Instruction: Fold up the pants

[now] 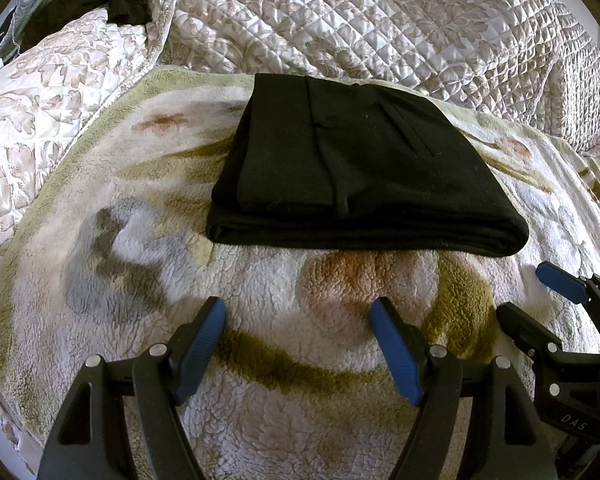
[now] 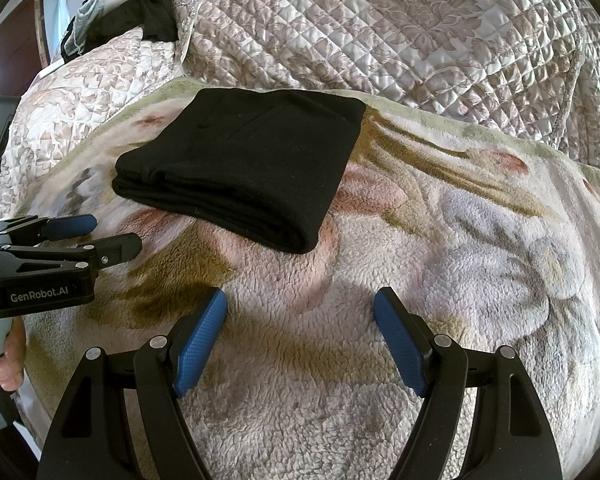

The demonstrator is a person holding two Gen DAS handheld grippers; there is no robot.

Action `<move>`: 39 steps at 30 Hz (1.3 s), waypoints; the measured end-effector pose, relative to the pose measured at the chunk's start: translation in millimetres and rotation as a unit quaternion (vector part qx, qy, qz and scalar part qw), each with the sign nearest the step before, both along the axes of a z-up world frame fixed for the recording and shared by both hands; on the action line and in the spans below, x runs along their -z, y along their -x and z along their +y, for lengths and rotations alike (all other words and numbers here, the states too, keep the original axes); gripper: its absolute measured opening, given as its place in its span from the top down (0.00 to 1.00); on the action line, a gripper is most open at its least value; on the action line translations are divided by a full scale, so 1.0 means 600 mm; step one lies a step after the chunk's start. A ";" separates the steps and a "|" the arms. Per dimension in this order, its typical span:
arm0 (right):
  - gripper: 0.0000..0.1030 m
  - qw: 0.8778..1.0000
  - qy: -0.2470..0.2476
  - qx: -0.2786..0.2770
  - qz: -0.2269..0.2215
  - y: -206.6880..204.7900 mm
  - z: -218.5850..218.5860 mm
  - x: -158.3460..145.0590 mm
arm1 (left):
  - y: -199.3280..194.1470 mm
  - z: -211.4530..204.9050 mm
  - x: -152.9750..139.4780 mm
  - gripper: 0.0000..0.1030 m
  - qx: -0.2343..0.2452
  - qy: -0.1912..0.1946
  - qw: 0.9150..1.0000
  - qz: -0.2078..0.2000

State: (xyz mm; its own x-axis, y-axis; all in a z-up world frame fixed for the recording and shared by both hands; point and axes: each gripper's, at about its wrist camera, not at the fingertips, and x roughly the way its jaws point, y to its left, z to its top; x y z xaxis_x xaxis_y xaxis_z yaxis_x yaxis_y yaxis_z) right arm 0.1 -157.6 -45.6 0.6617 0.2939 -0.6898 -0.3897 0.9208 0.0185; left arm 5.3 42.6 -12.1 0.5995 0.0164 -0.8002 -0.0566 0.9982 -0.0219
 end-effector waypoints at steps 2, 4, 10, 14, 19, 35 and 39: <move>0.26 1.000 0.000 0.000 0.000 -0.001 0.000 0.000 | -0.001 0.000 -0.001 0.25 0.000 0.000 1.000 0.000; 0.26 1.000 0.000 0.000 0.000 0.000 0.000 0.000 | -0.002 -0.001 -0.001 0.25 0.001 -0.001 1.000 0.000; 0.26 1.000 0.000 0.000 0.000 0.000 0.000 0.000 | -0.001 -0.002 0.000 0.24 0.000 -0.003 1.000 0.001; 0.26 1.000 0.000 0.000 0.000 0.000 0.000 0.000 | -0.002 -0.001 0.000 0.24 0.001 -0.002 1.000 0.001; 0.26 1.000 0.000 0.000 0.000 0.000 0.000 0.000 | -0.002 -0.001 0.000 0.24 0.000 -0.002 1.000 0.002; 0.26 1.000 0.000 0.000 0.000 0.000 0.000 0.000 | -0.001 -0.001 0.000 0.24 0.001 -0.001 1.000 0.004; 0.26 1.000 0.000 0.000 0.000 0.000 0.000 0.000 | 0.002 -0.001 0.001 0.23 0.001 0.001 1.000 0.004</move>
